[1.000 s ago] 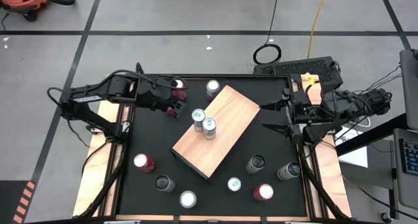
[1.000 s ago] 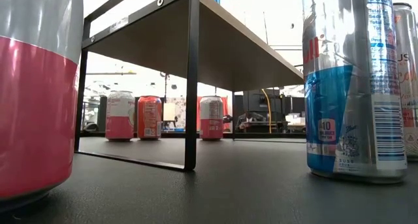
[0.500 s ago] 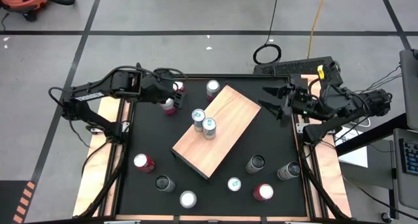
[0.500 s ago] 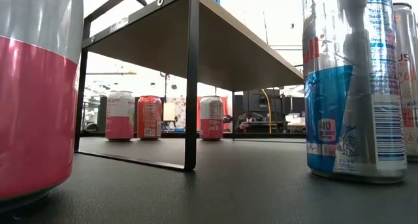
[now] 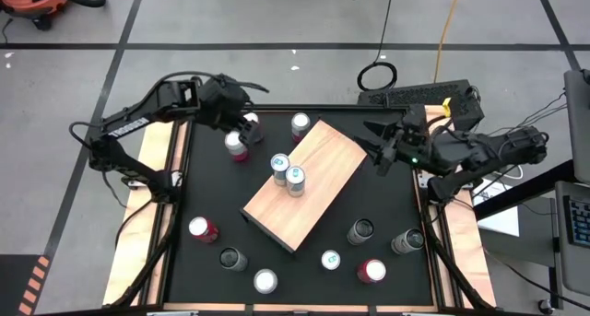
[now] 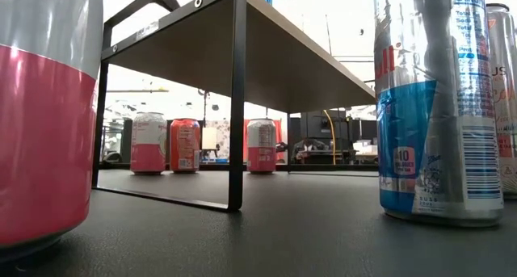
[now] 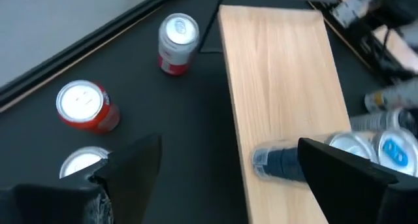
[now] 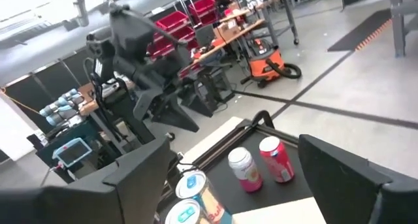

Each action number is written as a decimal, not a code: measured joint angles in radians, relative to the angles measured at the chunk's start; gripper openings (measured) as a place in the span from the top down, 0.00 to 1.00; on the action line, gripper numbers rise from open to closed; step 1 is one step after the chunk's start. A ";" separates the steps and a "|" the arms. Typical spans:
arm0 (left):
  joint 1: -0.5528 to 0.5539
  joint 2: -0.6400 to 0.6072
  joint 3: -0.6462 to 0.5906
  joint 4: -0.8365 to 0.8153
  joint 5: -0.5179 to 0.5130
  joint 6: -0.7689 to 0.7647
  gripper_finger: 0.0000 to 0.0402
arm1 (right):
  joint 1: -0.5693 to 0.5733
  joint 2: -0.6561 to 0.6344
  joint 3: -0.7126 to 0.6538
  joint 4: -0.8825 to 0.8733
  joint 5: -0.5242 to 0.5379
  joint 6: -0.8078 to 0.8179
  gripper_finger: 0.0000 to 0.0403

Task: Place canned beverage on shelf
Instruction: Put the top left pink-white soda can on the shelf

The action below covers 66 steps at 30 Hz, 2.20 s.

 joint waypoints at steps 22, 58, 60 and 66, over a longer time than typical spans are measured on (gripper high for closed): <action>0.239 -0.023 0.000 -0.127 0.164 0.179 0.11 | -0.051 -0.001 0.000 -0.098 0.021 0.076 0.23; 0.445 0.365 0.000 -0.196 0.153 0.099 0.11 | -0.348 -0.040 0.000 -0.479 -0.554 -0.028 0.23; 0.439 0.360 0.000 -0.268 0.134 0.098 0.11 | -0.372 -0.040 0.000 -0.479 -0.596 -0.043 0.23; 0.425 0.307 0.000 -0.261 0.108 0.098 0.11 | -0.417 -0.040 0.000 -0.487 -0.635 -0.095 0.23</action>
